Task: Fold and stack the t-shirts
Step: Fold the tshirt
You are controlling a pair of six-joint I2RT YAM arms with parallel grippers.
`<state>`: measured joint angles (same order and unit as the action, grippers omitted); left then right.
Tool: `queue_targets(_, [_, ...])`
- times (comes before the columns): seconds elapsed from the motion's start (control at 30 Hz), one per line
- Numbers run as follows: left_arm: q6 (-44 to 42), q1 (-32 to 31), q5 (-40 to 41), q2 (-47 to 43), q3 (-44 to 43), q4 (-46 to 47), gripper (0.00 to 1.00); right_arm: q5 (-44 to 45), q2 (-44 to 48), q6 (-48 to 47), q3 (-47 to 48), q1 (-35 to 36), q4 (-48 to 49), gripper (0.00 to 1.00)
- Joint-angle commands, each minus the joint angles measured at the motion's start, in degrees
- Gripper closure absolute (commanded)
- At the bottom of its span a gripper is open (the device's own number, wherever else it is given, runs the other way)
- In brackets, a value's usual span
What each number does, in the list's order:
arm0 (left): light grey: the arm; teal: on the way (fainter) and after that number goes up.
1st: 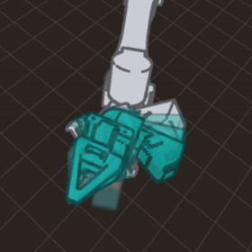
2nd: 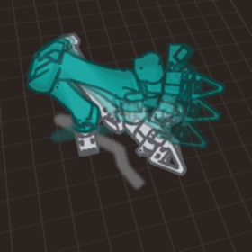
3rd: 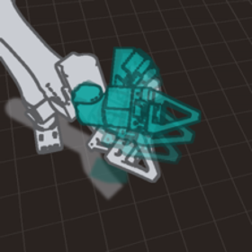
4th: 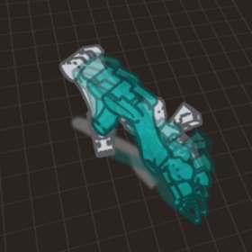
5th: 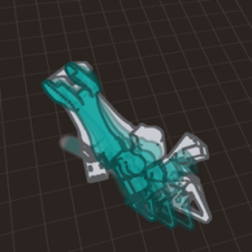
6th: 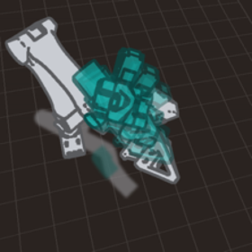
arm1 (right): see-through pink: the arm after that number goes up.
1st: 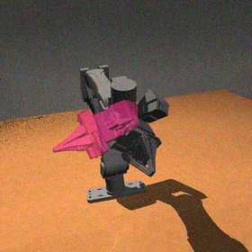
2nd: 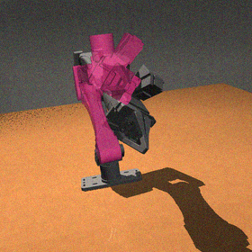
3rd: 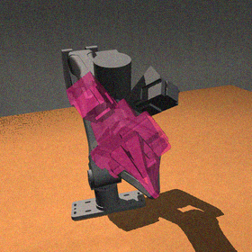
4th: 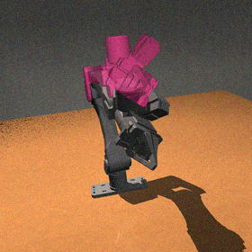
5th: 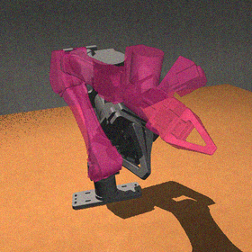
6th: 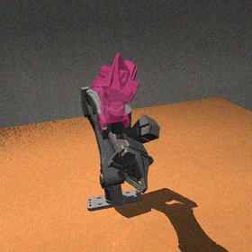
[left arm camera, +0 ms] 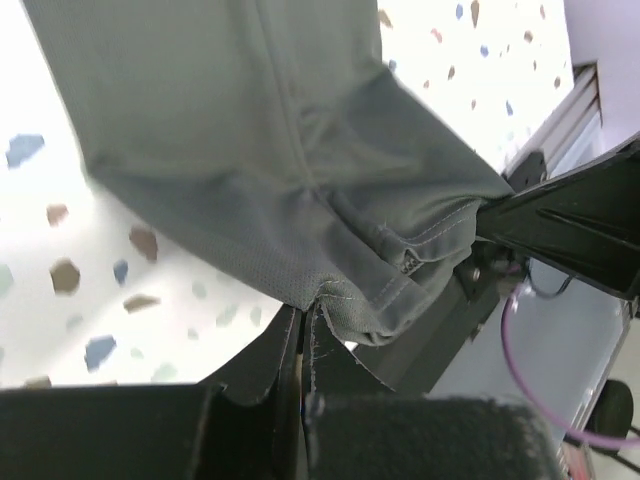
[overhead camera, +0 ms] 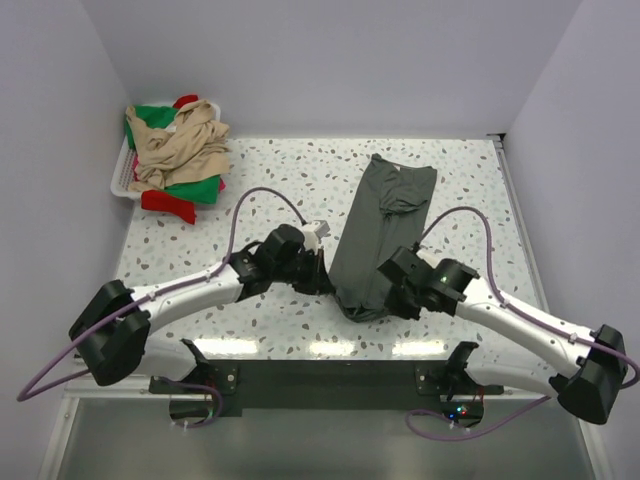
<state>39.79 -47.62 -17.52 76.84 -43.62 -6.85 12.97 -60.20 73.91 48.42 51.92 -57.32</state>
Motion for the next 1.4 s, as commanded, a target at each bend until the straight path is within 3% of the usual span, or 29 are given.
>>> queue_targets(0.0, [-0.94, 1.64, 0.47, 3.57, -6.03, 1.67, 1.0, 2.59, -1.32, -6.66, 3.07, -6.38, -1.49, 1.0])
queue_targets(0.13, [-1.47, 3.67, -0.32, 7.53, -9.46, 2.28, 1.0, -0.31, -4.65, -14.04, 5.8, -15.68, 0.98, 1.0])
queue_targets(0.53, [-4.54, 9.99, -5.86, 26.51, -27.65, 2.11, 1.0, -1.02, -19.59, -28.9, 15.82, -29.14, 4.67, 1.0])
queue_targets(1.13, [-4.99, 17.12, -13.77, 53.75, -58.4, -0.62, 1.0, -4.45, -41.3, -39.36, 32.61, -41.81, 8.72, 1.0])
queue_targets(1.2, [-4.99, 17.21, -14.03, 54.91, -60.09, -0.18, 0.82, -5.14, -43.93, -39.89, 34.36, -42.6, 9.33, 1.0])
queue_targets(1.23, [-4.99, 17.29, -13.95, 55.52, -61.14, -0.09, 0.61, -5.67, -44.82, -40.16, 35.06, -43.39, 9.59, 0.88])
queue_targets(1.3, [-5.33, 17.47, -13.16, 55.26, -61.59, 0.43, 0.5, -6.91, -47.37, -41.21, 38.14, -44.01, 9.25, 0.67])
queue_targets(1.33, [-5.77, 17.47, -12.81, 54.3, -61.24, 0.61, 0.45, -6.82, -47.98, -42.0, 39.37, -44.1, 8.81, 0.49])
queue_targets(1.37, [-6.3, 17.47, -11.93, 53.69, -60.72, 0.61, 0.43, -6.65, -48.42, -42.53, 41.81, -44.1, 8.37, 0.43])
